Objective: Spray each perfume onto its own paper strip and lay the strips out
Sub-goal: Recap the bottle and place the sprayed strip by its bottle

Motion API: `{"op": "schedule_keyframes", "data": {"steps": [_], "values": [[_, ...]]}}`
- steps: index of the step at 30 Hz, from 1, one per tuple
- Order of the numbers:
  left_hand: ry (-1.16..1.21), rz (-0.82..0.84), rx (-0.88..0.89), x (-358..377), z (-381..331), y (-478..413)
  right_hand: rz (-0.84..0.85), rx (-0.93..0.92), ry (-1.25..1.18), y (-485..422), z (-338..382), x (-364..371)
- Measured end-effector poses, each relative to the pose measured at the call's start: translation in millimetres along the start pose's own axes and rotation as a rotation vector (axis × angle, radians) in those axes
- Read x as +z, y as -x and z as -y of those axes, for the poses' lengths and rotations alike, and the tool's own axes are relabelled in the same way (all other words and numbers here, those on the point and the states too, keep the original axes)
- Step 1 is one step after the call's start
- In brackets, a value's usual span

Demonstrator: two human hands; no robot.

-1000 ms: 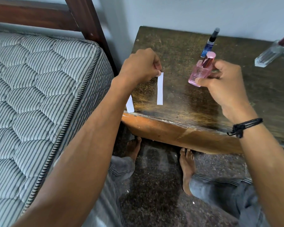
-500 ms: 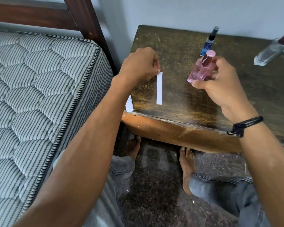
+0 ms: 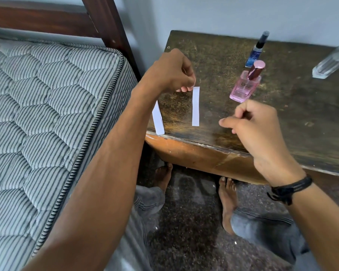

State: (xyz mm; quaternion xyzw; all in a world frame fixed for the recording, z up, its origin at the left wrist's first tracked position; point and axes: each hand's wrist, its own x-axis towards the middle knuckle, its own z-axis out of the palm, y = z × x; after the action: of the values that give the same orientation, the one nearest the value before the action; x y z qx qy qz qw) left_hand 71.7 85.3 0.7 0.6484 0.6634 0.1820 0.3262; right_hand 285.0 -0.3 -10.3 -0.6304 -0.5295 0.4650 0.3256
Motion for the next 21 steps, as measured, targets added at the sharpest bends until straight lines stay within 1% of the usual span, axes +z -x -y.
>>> {"op": "schedule_keyframes", "data": {"steps": [4,6,12,18,21], "values": [[-0.020,-0.025,-0.006,2,-1,-2,0.053,-0.088,0.101,0,-5,7],[-0.062,-0.043,0.000,4,0,-4,0.076,-0.101,0.122,-1,-6,8],[-0.136,-0.025,-0.010,12,-1,-6,0.143,-0.120,0.173,-2,-7,12],[-0.203,-0.030,-0.017,19,-4,-6,0.159,-0.148,0.201,-3,-4,16],[-0.175,-0.034,-0.004,16,-4,-7,0.149,-0.157,0.193,-6,-3,18]]}}
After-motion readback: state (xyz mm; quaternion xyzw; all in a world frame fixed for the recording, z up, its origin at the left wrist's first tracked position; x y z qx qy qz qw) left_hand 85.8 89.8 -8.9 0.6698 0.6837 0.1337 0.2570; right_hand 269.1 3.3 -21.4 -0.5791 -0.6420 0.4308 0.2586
